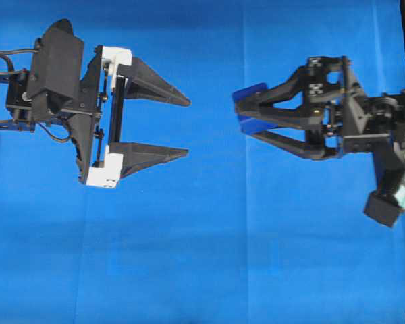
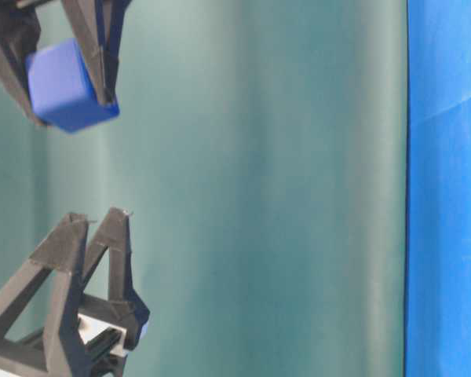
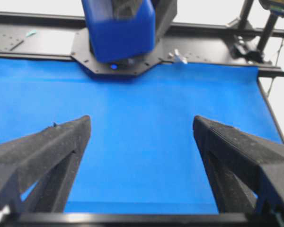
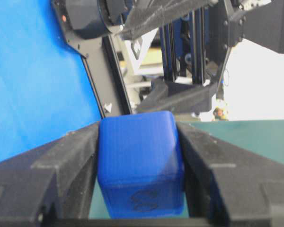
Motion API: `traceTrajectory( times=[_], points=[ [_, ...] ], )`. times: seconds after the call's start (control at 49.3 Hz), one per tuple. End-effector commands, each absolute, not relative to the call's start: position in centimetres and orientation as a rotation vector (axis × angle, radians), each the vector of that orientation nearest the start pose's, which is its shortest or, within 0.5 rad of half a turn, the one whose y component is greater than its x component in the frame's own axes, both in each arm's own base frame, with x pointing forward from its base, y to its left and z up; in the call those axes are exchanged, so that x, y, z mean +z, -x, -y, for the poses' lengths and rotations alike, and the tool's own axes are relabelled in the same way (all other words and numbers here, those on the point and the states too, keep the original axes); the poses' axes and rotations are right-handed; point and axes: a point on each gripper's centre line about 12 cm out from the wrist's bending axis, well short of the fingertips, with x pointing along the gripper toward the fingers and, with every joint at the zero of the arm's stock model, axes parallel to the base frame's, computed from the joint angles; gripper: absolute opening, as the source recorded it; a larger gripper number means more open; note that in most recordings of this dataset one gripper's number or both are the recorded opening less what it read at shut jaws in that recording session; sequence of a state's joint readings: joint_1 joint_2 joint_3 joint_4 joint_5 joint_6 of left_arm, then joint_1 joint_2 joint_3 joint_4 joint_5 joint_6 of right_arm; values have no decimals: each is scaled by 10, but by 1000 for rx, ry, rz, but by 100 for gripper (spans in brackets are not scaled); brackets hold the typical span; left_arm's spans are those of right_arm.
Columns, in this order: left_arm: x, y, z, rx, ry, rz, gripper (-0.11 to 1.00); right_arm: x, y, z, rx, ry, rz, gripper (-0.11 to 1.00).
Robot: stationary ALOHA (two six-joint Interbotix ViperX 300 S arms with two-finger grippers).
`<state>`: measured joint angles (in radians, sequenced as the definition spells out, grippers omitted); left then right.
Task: Handover the blue block to the right arm after grasping it with the left arm, then place it in the designated position.
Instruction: 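Open the left gripper and pull the cube away with the right gripper, then carry the cube rightward with the right gripper and rotate it downward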
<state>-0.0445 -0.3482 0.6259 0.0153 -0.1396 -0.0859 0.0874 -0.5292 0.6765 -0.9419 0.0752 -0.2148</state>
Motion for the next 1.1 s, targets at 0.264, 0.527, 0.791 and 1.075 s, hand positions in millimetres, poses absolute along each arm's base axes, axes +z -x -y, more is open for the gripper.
traceTrajectory(
  times=[0.264,0.527,0.791,1.075],
  points=[
    [343,-354,14,-39,69,-101,92,358,-304,-23,123,1161,-137,42],
    [345,-354,15,-41,66,-98,92,358,-304,-23,123,1117,-141,42],
    [345,-354,15,-41,63,-96,92,360,-300,-24,111,856,-148,42],
    [345,-354,15,-41,63,-98,92,365,-296,-25,84,467,-151,42]
  ],
)
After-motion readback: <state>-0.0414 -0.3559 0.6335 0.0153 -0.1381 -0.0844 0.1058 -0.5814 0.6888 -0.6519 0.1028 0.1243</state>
